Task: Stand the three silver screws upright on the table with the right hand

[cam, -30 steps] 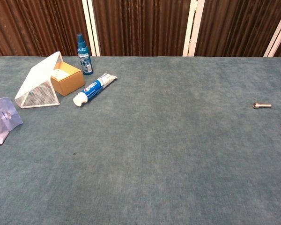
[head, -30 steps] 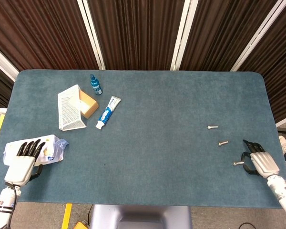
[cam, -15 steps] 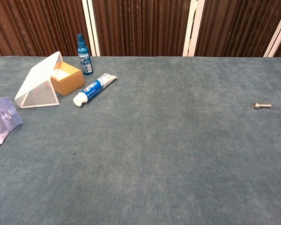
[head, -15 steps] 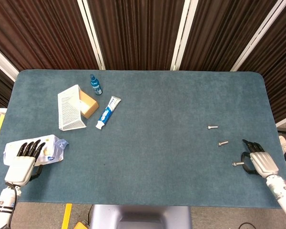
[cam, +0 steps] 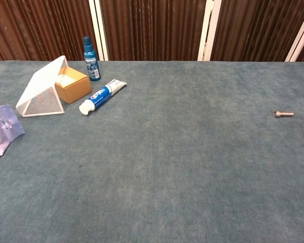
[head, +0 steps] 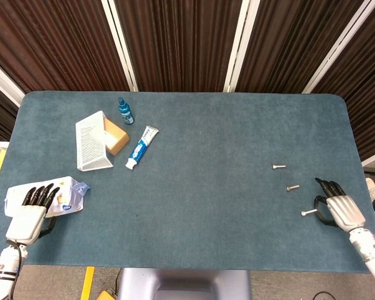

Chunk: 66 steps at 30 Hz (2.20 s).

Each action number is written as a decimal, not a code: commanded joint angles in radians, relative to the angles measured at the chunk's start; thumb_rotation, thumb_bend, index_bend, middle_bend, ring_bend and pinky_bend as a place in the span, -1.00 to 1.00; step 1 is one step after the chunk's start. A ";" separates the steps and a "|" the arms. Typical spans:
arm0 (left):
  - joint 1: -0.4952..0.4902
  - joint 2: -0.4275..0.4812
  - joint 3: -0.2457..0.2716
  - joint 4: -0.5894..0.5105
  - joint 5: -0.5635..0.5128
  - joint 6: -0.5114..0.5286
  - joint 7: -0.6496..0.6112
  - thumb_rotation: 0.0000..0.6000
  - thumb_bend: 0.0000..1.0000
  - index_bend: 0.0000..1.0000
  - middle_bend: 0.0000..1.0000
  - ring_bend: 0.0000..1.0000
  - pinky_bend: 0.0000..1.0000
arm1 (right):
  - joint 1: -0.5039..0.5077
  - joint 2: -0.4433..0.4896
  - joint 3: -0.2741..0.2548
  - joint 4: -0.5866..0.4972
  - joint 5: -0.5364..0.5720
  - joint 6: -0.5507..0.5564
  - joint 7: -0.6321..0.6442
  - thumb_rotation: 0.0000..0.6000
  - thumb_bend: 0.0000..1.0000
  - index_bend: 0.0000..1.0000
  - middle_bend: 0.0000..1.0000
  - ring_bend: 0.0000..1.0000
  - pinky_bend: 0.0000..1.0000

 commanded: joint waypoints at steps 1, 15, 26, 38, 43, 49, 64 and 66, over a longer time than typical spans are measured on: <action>0.001 0.002 0.001 -0.002 0.004 0.004 -0.003 1.00 -0.05 -1.00 -1.00 -1.00 -0.90 | 0.003 0.008 -0.003 -0.016 -0.009 0.029 -0.037 1.00 -0.03 0.27 -0.81 -1.00 -1.00; 0.004 0.012 0.007 -0.011 0.014 0.007 -0.016 1.00 -0.05 -1.00 -1.00 -1.00 -0.90 | 0.013 0.032 -0.014 -0.088 -0.031 0.087 -0.158 1.00 -0.03 0.24 -0.81 -1.00 -1.00; 0.004 0.016 0.010 -0.016 0.016 0.005 -0.018 1.00 -0.05 -1.00 -1.00 -1.00 -0.90 | 0.019 0.056 -0.021 -0.146 -0.043 0.112 -0.205 1.00 -0.03 0.21 -0.81 -1.00 -1.00; 0.004 0.019 0.011 -0.018 0.018 0.005 -0.021 1.00 -0.05 -1.00 -1.00 -1.00 -0.90 | 0.016 0.076 -0.025 -0.190 -0.048 0.131 -0.236 1.00 -0.03 0.05 -0.81 -1.00 -1.00; 0.006 0.018 0.012 -0.019 0.020 0.008 -0.017 1.00 -0.05 -1.00 -1.00 -1.00 -0.90 | 0.011 0.088 -0.004 -0.206 -0.030 0.156 -0.208 1.00 -0.03 0.02 -0.81 -1.00 -1.00; 0.006 0.014 0.013 -0.020 0.020 0.008 -0.004 1.00 -0.05 -1.00 -1.00 -1.00 -0.90 | 0.051 0.117 0.058 -0.233 0.035 0.098 -0.093 1.00 -0.03 0.01 -0.81 -1.00 -1.00; -0.009 -0.018 -0.004 0.024 -0.031 -0.036 0.015 1.00 -0.05 -1.00 -1.00 -1.00 -0.89 | 0.180 -0.006 0.073 -0.065 0.063 -0.175 0.009 1.00 -0.03 0.08 -0.81 -1.00 -1.00; -0.010 -0.020 -0.005 0.025 -0.036 -0.039 0.017 1.00 -0.05 -1.00 -1.00 -1.00 -0.89 | 0.185 -0.018 0.067 -0.044 0.059 -0.193 0.015 1.00 -0.03 0.08 -0.81 -1.00 -1.00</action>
